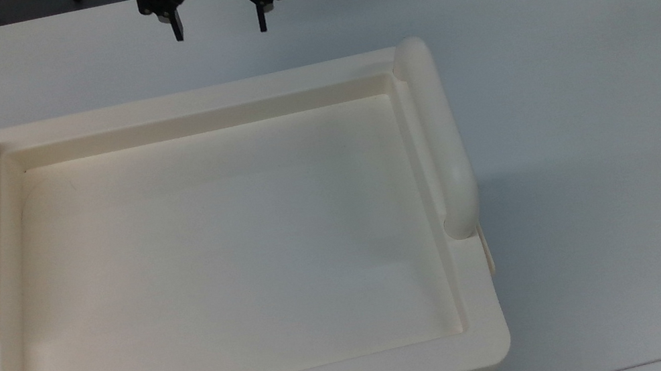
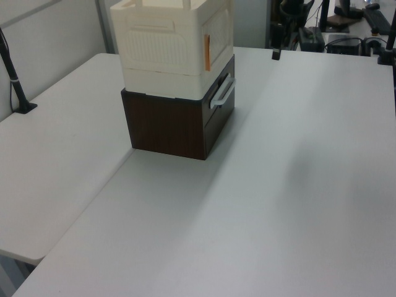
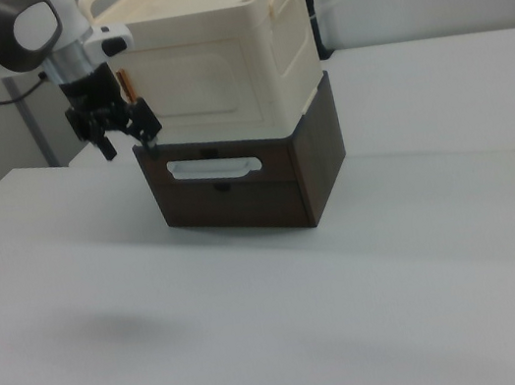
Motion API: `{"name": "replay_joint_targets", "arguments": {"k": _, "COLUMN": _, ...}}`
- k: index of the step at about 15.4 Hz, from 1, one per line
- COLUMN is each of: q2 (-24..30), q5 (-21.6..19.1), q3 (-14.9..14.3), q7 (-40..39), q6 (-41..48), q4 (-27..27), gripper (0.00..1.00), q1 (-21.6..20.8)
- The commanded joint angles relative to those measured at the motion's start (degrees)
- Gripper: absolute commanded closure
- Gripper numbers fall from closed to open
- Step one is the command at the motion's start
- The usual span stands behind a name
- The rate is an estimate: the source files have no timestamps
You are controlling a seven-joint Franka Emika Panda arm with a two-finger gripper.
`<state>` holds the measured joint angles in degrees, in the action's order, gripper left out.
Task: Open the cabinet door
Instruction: 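Move the gripper toward the orange tab on the cream cabinet door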
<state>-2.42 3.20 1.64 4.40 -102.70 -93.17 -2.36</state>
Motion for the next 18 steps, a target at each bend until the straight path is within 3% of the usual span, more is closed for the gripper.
{"name": "replay_joint_targets", "arguments": {"k": 1, "q2": -3.9, "q5": -1.1, "q3": 0.0, "q7": 2.2, "q6": -3.2, "q4": 5.4, "gripper": 0.0, "q1": -1.2}}
{"name": "replay_joint_targets", "arguments": {"k": 9, "q2": -8.5, "q5": -1.5, "q3": 0.0, "q7": 1.6, "q6": -22.0, "q4": 8.2, "gripper": 0.0, "q1": -3.5}}
{"name": "replay_joint_targets", "arguments": {"k": 18, "q2": -9.5, "q5": -0.4, "q3": 0.0, "q7": 1.7, "q6": -23.7, "q4": 10.9, "gripper": 0.0, "q1": -6.9}}
